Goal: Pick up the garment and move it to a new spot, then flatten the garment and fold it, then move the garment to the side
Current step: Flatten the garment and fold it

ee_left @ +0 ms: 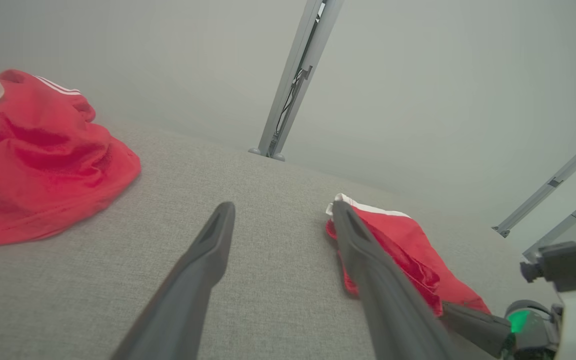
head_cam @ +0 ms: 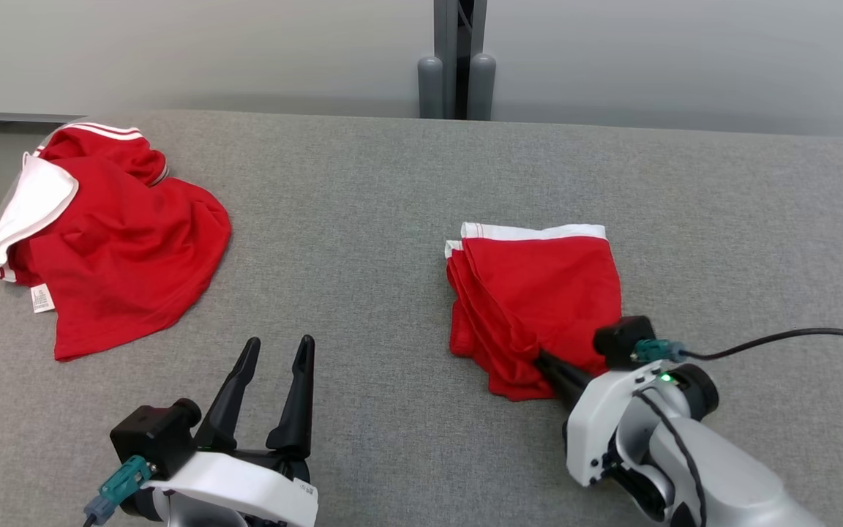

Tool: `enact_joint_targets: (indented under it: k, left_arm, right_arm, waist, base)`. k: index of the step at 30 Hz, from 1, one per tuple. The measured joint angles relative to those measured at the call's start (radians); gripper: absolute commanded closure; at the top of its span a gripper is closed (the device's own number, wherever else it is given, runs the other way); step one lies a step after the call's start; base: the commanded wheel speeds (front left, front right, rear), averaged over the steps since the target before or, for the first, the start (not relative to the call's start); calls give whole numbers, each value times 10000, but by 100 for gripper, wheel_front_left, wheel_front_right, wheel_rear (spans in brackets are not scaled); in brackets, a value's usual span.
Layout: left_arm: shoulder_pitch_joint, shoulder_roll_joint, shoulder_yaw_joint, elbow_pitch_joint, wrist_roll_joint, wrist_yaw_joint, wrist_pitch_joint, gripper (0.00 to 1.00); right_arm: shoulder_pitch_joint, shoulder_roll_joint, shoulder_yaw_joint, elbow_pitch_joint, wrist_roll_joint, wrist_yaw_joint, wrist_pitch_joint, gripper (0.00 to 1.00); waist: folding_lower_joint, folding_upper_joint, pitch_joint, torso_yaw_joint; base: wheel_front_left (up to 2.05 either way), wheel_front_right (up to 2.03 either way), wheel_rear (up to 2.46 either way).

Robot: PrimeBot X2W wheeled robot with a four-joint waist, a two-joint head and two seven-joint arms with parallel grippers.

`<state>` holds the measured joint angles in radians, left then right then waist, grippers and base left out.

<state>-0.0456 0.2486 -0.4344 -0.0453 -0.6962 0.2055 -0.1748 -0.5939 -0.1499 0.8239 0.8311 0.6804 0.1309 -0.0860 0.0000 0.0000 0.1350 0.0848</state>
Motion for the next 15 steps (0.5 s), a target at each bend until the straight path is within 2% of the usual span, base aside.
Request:
enact_joint_targets:
  k: [9,15]
  left_arm:
    - [-41,4,-13,6,-10,38,-2,0]
    - [-35,8,-12,19,-19,67,-29,0]
  right_arm:
    - [-195,-13,1818,-102,259,0,-568,100]
    - [-638,-247,2044,-453,558,0,-1110,100]
  waist:
    - [0,0,-22,-131]
    - [0,0,-147,-180]
  base:
    - [0,0,0]
    - [0,0,0]
